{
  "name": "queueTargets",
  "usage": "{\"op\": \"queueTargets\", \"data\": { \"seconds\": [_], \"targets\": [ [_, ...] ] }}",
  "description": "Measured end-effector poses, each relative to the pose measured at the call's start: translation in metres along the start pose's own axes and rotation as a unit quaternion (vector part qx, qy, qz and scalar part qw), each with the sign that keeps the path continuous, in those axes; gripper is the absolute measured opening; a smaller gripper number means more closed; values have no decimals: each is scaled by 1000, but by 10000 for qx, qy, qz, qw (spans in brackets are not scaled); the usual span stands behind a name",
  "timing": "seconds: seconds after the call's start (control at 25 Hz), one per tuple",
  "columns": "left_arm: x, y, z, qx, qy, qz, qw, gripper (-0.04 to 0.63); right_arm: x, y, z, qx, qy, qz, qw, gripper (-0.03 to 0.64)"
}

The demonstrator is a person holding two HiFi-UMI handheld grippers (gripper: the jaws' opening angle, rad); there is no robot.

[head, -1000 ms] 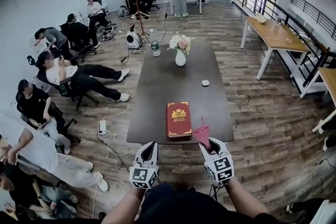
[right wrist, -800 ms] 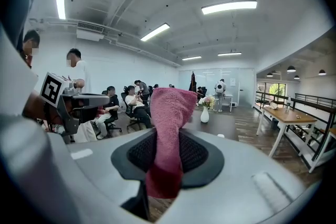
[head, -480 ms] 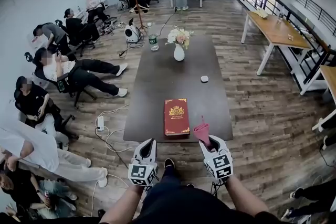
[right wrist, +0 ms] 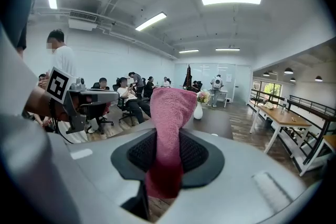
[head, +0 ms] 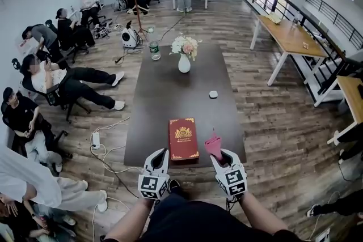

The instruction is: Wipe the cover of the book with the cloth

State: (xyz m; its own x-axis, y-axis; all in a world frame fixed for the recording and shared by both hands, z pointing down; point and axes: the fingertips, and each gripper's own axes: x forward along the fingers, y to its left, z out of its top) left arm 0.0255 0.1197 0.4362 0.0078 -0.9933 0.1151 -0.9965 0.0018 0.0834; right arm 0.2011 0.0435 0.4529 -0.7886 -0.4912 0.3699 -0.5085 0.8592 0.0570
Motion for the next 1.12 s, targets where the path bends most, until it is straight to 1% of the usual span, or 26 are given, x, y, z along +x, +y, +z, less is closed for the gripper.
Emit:
{"op": "queueTargets", "data": {
  "seconds": [0.16,0.28,0.4,0.56,0.84,1.12],
  "targets": [
    [25,27,-5,-61,203,-66,9998,-5,34,-9,13,68,41,-24,10000,117],
    [44,47,-4,-65,274,-170,9995,-5,63,-14,25,129,47,-47,9999,117],
    [60,65,-3,-81,314,-276,9991,-5,88,-13,33,183,83,-29,9998,117],
    [81,90,-10,-203,450,-401,9980,-5,120,-8,42,181,151,36,9997,117],
    [97,116,-28,-271,730,-724,9943,-5,161,-8,45,178,331,-139,9992,117],
    [112,129,-44,-440,880,-694,9927,-5,189,-11,41,132,463,-60,9988,117]
  ]
}}
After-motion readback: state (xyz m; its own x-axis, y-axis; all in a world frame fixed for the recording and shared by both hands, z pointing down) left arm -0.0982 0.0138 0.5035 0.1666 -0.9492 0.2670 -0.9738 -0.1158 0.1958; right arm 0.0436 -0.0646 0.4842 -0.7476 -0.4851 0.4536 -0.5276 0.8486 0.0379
